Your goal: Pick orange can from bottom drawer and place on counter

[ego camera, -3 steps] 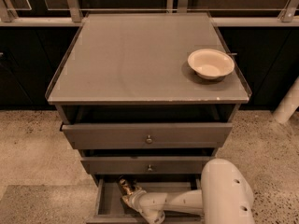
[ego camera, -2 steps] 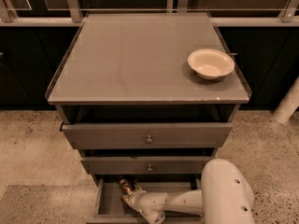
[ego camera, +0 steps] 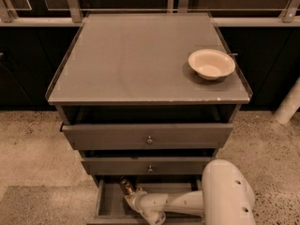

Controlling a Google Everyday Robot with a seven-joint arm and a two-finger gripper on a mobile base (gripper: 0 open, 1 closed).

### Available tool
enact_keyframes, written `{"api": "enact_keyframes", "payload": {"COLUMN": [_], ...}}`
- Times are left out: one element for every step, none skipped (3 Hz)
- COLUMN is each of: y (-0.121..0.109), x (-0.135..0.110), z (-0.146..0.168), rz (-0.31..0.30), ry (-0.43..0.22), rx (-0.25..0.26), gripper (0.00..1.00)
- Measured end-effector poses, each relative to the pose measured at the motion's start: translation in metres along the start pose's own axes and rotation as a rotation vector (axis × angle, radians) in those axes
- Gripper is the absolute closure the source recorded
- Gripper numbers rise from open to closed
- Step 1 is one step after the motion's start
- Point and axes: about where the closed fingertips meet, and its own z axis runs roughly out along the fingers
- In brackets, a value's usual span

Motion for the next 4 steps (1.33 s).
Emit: {"api": "enact_keyframes", "payload": {"y": [0.001, -0.015, -0.033, -0.048], "x": [-0.002, 0.002, 0.007, 0.012], "z": [-0.008, -0.049, -0.098, -0.155], "rz": [0.002, 0.025, 0.034, 0.078], "ry": [-0.001, 0.029, 0.094, 0.143], "rx": [-0.059, -0.160, -0.255, -0.287], "gripper": [1.00, 1.00, 1.00, 1.00]}}
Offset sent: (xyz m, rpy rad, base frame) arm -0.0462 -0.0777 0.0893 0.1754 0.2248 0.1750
